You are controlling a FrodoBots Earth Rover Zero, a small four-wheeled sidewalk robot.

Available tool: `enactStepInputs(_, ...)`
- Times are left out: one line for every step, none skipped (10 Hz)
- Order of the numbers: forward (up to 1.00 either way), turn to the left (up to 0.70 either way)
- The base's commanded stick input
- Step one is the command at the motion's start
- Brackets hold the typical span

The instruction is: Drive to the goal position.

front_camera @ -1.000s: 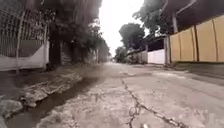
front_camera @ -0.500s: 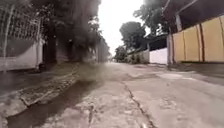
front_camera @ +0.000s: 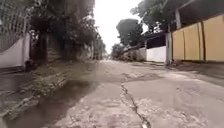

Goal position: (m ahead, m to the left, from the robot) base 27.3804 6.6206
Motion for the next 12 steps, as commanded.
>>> enactStepInputs(1.00, 0.00)
enactStepInputs(1.00, 0.00)
enactStepInputs(1.00, 0.00)
enactStepInputs(1.00, 0.00)
enactStepInputs(1.00, 0.00)
enactStepInputs(1.00, 0.00)
enactStepInputs(1.00, 0.00)
enactStepInputs(1.00, 0.00)
enactStepInputs(1.00, 0.00)
enactStepInputs(1.00, 0.00)
enactStepInputs(1.00, 0.00)
enactStepInputs(1.00, 0.00)
